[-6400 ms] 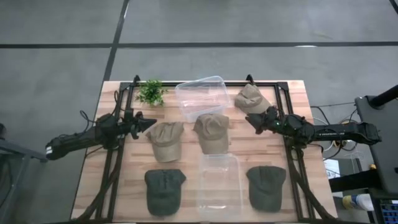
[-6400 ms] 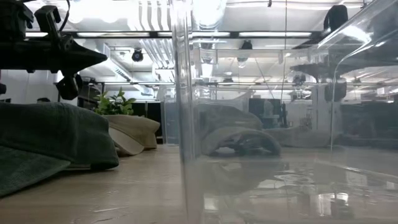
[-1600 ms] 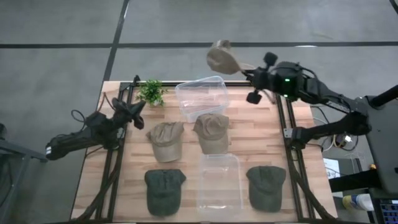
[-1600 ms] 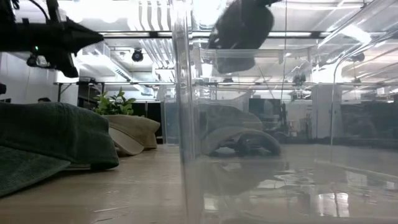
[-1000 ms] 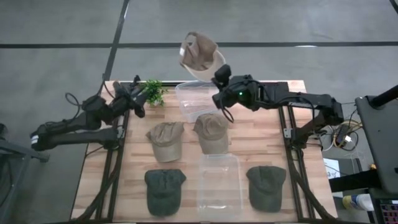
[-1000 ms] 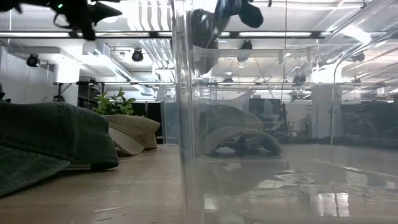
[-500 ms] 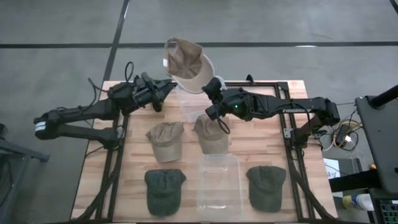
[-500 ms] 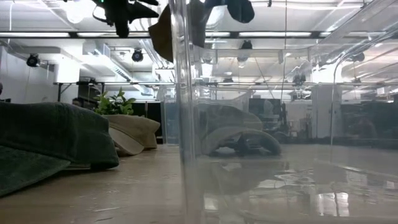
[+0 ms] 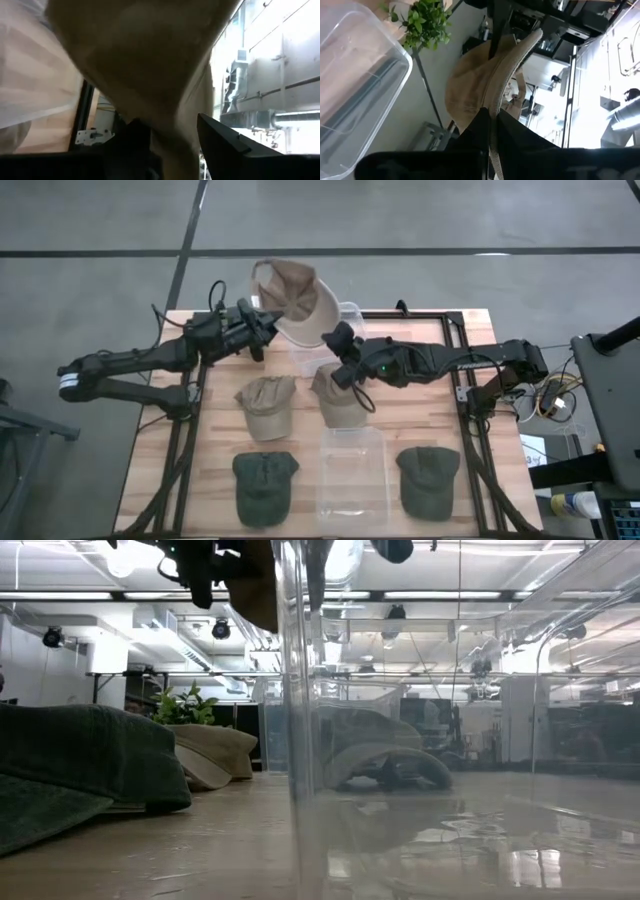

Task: Pick & Place hat
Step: Put the right brown cap into the top transparent container

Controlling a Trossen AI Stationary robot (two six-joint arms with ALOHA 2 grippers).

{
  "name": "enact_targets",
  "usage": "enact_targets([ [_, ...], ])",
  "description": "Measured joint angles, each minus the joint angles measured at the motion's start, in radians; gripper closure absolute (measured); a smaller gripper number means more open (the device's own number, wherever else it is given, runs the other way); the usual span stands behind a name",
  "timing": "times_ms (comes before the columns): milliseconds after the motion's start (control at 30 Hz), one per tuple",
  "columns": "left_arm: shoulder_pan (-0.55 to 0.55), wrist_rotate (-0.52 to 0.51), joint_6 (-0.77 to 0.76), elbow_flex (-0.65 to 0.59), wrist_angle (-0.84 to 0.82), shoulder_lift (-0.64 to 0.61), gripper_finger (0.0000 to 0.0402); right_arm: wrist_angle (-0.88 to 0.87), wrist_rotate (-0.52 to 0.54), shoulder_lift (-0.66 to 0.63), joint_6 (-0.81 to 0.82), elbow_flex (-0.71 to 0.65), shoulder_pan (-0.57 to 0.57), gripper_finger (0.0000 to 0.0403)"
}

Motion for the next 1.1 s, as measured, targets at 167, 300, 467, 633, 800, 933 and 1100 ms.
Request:
enact_targets([
  [167, -0.003, 0.025, 0.025, 0.0, 0.026, 0.022, 0.0325, 0.0, -0.004, 0.0, 0.022, -0.001, -0.005, 0.0391],
  [300, -0.003, 0.024, 0.038, 0.0, 0.024, 0.032, 0.0389, 0.007, -0.004, 0.0, 0.05, -0.001, -0.005, 0.0391],
  [467, -0.003, 0.015, 0.147, 0.011, 0.046, 0.024, 0.0395, 0.036, 0.005, -0.003, 0.185, -0.002, -0.007, 0.038],
  [633, -0.002, -0.007, 0.309, 0.064, 0.038, 0.012, 0.0395, 0.109, 0.007, -0.012, 0.409, -0.001, -0.018, 0.0346],
  [800, 0.005, -0.029, 0.479, 0.137, -0.047, 0.009, 0.0396, 0.109, 0.009, -0.015, 0.71, 0.036, -0.037, 0.0301],
  [933, 0.006, -0.057, 0.596, 0.183, -0.05, 0.009, 0.0396, 0.106, 0.011, -0.023, 0.932, 0.076, -0.053, 0.027],
  [1100, 0.011, -0.115, 0.714, 0.233, -0.083, -0.006, 0.0398, -0.024, 0.054, -0.05, 1.189, 0.159, -0.088, 0.0244],
])
